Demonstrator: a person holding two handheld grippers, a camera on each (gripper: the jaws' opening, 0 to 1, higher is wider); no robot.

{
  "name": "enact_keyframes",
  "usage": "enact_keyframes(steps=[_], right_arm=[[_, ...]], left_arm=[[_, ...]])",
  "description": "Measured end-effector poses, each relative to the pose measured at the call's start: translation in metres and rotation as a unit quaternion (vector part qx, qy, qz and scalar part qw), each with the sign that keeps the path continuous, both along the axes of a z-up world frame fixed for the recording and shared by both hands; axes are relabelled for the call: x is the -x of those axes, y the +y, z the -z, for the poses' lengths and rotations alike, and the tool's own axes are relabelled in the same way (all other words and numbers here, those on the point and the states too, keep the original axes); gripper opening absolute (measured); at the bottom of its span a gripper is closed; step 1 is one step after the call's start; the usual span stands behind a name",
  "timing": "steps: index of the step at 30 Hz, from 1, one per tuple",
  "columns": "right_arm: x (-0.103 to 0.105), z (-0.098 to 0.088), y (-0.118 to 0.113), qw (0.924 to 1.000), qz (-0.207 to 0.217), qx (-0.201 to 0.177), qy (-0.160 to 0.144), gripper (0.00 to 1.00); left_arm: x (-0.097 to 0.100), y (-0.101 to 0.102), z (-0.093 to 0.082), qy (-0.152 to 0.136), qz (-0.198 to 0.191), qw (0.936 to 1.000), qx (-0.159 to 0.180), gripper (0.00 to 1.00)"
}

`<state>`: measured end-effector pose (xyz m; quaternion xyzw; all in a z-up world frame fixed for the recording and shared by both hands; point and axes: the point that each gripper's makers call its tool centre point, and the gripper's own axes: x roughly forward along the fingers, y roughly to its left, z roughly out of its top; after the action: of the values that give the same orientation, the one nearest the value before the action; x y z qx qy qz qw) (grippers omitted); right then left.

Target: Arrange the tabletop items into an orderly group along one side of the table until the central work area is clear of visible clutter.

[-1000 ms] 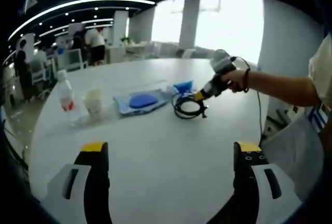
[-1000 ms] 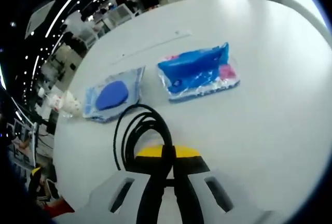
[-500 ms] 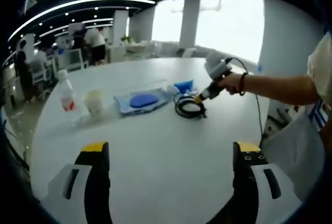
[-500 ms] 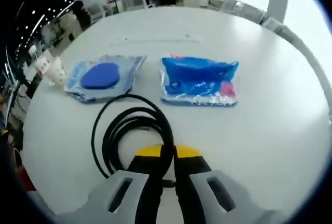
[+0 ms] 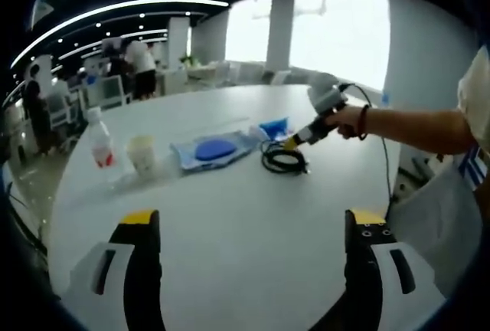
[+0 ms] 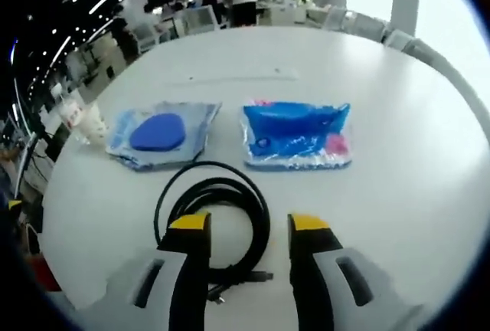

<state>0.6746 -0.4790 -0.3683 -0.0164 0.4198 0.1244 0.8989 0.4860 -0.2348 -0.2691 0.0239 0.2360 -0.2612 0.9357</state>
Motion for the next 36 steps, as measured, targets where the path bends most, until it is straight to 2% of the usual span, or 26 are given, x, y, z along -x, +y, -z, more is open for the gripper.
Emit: enact_keyframes(steps=[2, 5, 7, 10, 11, 14, 18, 22, 26, 30, 33, 36], right_arm=[[0.003, -0.001, 0.003, 1.0, -0.008, -0.003, 0.0, 0.54], [0.008, -0.007, 0.008, 0.9996, -0.014, -0.026, -0.002, 0.61], [0.009, -0.014, 0.013, 0.9987, -0.024, -0.041, -0.018, 0.65], [0.009, -0.032, 0.029, 0.9931, -0.044, -0.092, -0.059, 0.77], [0.012, -0.034, 0.029, 0.9932, -0.046, -0.09, -0.057, 0.81], [0.014, -0.046, 0.034, 0.9901, -0.062, -0.096, -0.081, 0.84], [0.021, -0.056, 0.038, 0.9868, -0.076, -0.108, -0.094, 0.91], [0.03, -0.071, 0.043, 0.9809, -0.093, -0.123, -0.119, 0.99], [0.042, -0.089, 0.043, 0.9748, -0.109, -0.131, -0.144, 1.0], [0.057, -0.099, 0.044, 0.9704, -0.119, -0.142, -0.156, 1.0], [0.067, -0.115, 0.045, 0.962, -0.12, -0.16, -0.186, 1.0], [0.077, -0.125, 0.046, 0.9572, -0.134, -0.16, -0.201, 1.0]], left_arm=[[0.0, 0.0, 0.0, -0.001, -0.001, 1.0, 0.0, 0.97], [0.0, 0.001, 0.0, -0.002, -0.002, 1.0, -0.001, 0.98], [0.0, 0.0, -0.001, -0.003, -0.001, 1.0, -0.001, 0.98], [-0.001, 0.0, -0.002, -0.007, -0.003, 1.0, -0.002, 0.99], [-0.001, 0.0, -0.002, -0.006, -0.003, 1.0, -0.003, 0.99], [-0.001, 0.002, -0.002, -0.003, -0.009, 1.0, 0.0, 0.99], [-0.001, 0.004, -0.004, -0.006, -0.013, 0.9999, 0.003, 0.99], [-0.002, 0.008, -0.005, -0.011, -0.024, 0.9997, 0.002, 0.99], [-0.002, 0.008, -0.007, -0.011, -0.025, 0.9996, 0.011, 0.99], [-0.003, 0.009, -0.009, -0.014, -0.027, 0.9995, 0.012, 0.99], [-0.004, 0.012, -0.009, -0.02, -0.032, 0.9993, -0.005, 0.99], [-0.004, 0.013, -0.007, -0.021, -0.032, 0.9991, -0.017, 0.99]])
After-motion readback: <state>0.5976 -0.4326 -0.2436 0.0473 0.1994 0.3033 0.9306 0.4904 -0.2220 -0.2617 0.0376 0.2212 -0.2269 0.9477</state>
